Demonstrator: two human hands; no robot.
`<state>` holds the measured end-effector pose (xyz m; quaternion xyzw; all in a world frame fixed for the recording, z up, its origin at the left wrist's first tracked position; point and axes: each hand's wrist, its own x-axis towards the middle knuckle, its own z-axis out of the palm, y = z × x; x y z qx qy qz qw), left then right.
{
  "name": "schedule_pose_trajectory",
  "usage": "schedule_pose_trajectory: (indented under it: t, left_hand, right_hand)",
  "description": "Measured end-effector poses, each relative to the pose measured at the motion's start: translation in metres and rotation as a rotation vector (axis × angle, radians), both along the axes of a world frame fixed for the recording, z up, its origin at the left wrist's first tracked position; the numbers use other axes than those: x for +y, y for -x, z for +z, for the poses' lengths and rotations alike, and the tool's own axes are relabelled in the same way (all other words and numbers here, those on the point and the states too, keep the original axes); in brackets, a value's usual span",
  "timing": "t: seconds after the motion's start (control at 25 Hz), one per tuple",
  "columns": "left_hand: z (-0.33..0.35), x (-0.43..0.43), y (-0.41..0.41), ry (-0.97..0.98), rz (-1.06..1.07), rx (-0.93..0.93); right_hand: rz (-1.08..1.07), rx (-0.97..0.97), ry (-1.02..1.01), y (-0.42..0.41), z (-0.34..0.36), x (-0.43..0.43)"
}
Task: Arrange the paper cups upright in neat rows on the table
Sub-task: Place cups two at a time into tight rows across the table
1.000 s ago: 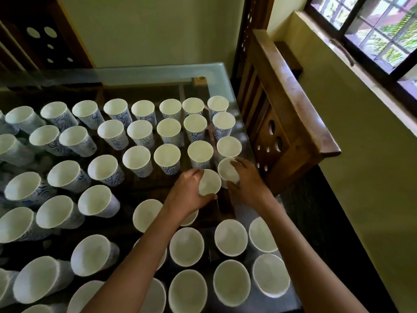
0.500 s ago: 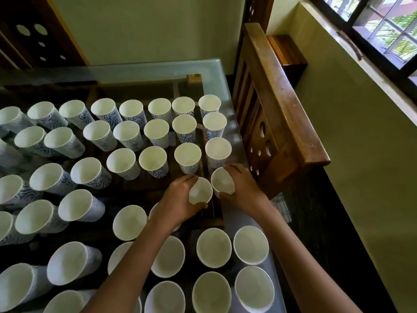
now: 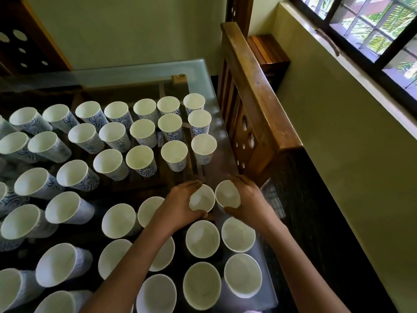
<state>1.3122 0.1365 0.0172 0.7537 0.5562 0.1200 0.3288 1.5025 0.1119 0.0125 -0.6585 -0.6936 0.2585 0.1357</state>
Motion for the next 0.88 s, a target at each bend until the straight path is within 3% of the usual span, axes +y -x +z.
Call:
schedule_pose_trajectory:
  t: [0.88]
  left_hand:
    - [0.001,-0.003,0.001,-0.02,-0.001,-0.044]
  right_hand:
    - [-0.051,-0.035,0.033,0.004,0.012,-0.011]
